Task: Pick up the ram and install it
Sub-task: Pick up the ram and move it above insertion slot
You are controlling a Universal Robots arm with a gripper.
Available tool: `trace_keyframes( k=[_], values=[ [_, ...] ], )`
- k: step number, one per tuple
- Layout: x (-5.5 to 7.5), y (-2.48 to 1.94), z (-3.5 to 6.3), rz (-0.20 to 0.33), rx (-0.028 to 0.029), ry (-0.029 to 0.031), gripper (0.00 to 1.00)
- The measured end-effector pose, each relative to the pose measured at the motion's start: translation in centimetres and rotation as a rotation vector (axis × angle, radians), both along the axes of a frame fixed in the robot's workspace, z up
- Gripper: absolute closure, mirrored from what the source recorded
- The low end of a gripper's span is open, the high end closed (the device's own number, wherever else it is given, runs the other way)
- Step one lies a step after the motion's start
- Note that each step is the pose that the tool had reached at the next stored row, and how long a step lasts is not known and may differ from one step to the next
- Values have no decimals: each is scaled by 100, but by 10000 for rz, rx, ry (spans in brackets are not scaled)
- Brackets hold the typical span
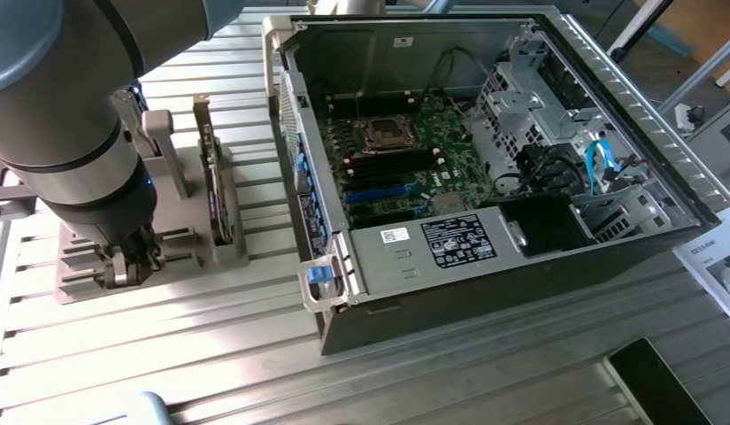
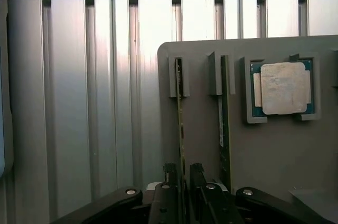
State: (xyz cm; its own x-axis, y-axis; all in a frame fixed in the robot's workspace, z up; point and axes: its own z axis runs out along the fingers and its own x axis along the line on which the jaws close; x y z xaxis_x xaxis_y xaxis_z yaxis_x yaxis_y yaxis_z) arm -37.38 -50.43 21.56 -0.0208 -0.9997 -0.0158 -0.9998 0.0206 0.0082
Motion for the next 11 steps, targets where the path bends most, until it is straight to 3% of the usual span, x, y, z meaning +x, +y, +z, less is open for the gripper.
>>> trace_keyframes(
  k=[11],
  values=[
    [0, 0, -44, 0, 1, -1, 76]
  ],
)
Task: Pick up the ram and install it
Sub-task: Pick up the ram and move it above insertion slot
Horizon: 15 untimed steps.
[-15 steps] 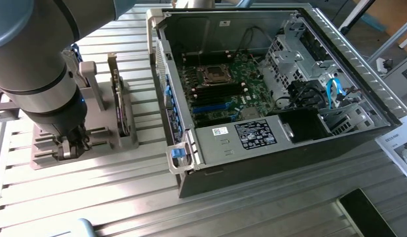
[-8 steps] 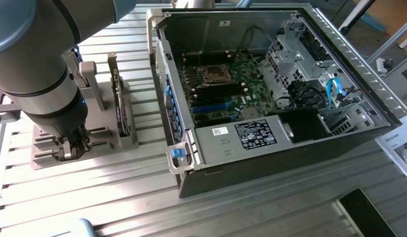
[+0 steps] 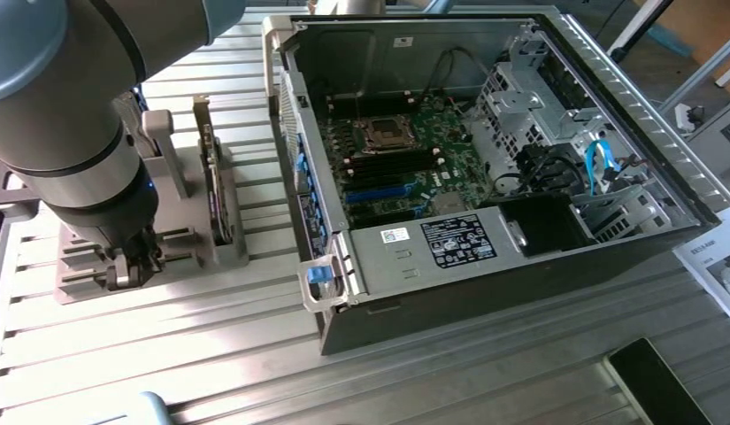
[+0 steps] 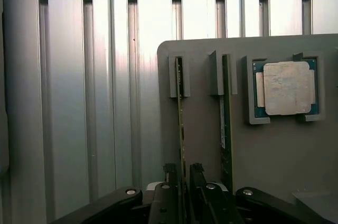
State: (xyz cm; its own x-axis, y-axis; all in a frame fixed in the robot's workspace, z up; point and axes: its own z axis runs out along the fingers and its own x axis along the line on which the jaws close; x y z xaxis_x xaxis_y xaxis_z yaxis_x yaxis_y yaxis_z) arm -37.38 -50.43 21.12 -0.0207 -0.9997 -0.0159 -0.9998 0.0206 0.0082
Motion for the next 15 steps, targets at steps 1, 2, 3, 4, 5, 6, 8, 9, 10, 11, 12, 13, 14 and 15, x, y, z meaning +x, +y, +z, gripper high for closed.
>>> trace_keyframes(
  k=[1, 2, 3, 4, 5, 6, 8, 9, 10, 11, 12, 13, 14, 15],
  values=[
    [0, 0, 0, 0, 0, 0, 76],
    [0, 0, 0, 0, -1, 2, 76],
    [0, 0, -4, 0, 0, -1, 76],
    [0, 1, -7, -1, 1, -1, 76],
    [0, 4, -9, 0, 0, 0, 76],
    [0, 8, -9, 0, 0, 0, 76],
    [0, 14, -9, 0, 0, 0, 76],
    [0, 15, -9, -1, 0, 0, 76],
    [0, 15, -9, 0, 0, 0, 76],
    [0, 15, -9, 0, 0, 0, 76],
    [0, 16, -9, 0, 0, 0, 76],
    [0, 16, -9, 0, 0, 0, 76],
    [0, 16, -9, 0, 0, 1, 76],
    [0, 16, -9, -1, 0, 0, 76]
  ],
)
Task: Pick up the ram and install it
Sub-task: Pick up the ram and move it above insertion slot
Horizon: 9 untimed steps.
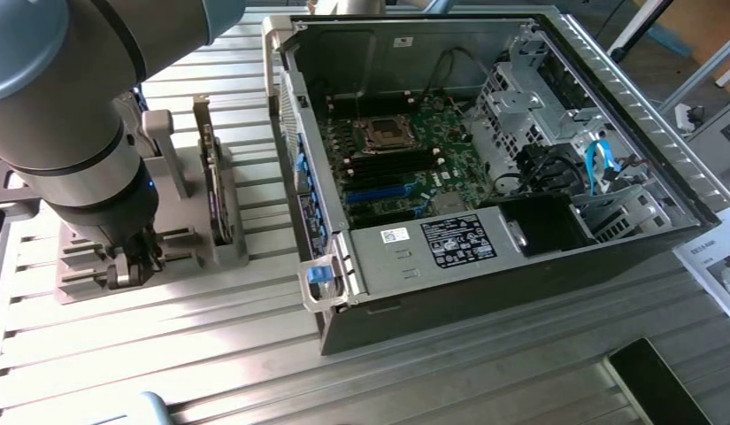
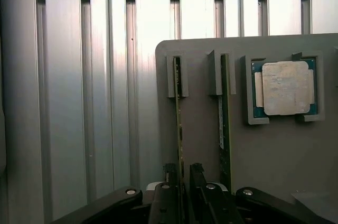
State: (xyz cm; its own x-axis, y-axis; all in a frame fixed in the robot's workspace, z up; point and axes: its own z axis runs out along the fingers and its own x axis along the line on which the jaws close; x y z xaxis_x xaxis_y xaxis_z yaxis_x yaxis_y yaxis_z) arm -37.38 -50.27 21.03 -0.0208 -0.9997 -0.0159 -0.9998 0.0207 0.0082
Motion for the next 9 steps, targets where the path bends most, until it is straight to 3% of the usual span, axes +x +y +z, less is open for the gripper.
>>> trace_keyframes(
  k=[4, 6, 9],
  values=[
    [0, 0, 0, 0, 0, 0, 78],
    [0, 0, 0, 0, -1, 1, 88],
    [0, 0, 0, 0, -1, 0, 88]
  ],
)
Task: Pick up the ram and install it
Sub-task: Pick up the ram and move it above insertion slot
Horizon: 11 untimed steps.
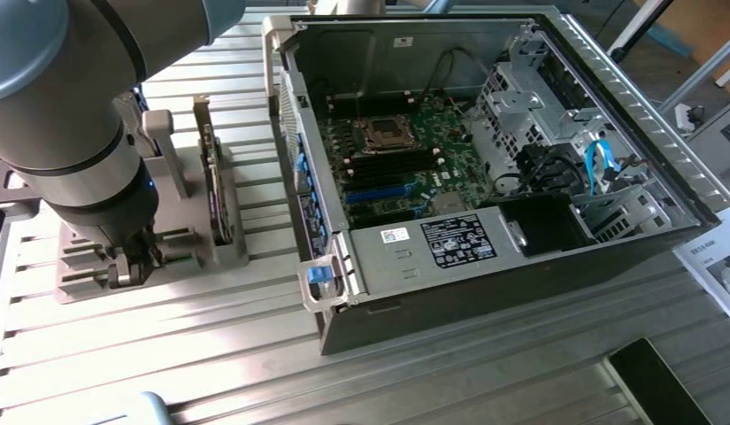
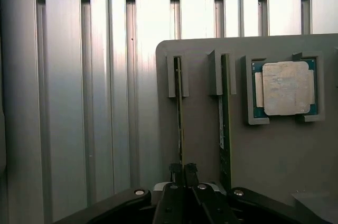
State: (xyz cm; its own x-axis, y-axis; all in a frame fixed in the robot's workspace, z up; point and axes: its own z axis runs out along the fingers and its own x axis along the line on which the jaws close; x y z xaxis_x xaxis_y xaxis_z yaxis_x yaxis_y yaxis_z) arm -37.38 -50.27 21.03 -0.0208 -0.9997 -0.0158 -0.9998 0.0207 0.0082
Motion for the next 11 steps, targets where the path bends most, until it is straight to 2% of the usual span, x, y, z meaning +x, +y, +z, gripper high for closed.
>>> trace_keyframes(
  k=[8, 11],
  values=[
    [1, 0, 5, 0, 3, -3, 88],
    [0, 0, 45, 0, 0, -1, 88]
  ],
)
